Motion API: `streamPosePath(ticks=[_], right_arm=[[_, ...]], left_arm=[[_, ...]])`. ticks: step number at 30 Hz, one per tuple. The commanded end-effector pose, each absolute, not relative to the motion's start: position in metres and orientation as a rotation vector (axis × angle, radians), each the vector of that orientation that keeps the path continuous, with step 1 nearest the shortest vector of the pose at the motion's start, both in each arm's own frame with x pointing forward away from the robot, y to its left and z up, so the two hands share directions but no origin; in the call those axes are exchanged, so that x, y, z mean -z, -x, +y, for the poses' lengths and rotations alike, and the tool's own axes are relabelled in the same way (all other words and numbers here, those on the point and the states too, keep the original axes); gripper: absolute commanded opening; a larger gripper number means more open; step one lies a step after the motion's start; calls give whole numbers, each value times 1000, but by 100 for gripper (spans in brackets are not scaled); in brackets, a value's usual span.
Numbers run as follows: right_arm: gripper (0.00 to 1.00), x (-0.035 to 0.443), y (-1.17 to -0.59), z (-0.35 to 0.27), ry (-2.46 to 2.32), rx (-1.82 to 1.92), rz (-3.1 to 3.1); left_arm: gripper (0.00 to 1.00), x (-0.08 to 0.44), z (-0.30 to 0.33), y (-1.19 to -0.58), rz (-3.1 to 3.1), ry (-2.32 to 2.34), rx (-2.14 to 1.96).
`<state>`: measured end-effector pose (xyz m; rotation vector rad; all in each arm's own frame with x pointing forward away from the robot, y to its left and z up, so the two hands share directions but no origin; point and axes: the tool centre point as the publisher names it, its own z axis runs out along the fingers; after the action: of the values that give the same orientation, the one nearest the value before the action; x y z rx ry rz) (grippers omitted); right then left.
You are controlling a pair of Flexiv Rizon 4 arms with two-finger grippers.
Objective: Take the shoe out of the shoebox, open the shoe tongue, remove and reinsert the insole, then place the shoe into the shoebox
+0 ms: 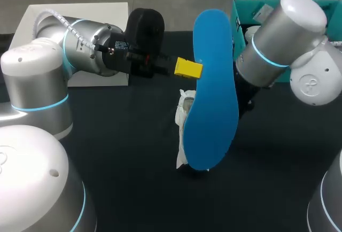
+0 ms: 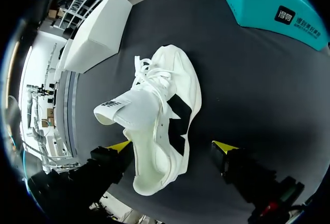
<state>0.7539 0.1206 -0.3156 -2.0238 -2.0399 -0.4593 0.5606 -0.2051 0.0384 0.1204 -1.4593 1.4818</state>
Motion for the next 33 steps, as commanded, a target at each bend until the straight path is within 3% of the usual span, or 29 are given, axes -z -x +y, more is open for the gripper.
streamPosePath(ticks=[1,9,17,33], right_arm=[[100,314,-750,117,2026,469,-2038],[100,314,-750,117,2026,469,-2038],[100,271,-751,107,1884,949,-1773],[100,214,-760,105,1556,1119,-1550]], left_arm=[[0,-38,-205,-560,-1460,-121,-1482],[0,-38,-205,-560,-1460,-121,-1482],[0,-38,-205,-560,-1460,-121,-1482],[0,-38,-205,-560,-1460,-121,-1482]])
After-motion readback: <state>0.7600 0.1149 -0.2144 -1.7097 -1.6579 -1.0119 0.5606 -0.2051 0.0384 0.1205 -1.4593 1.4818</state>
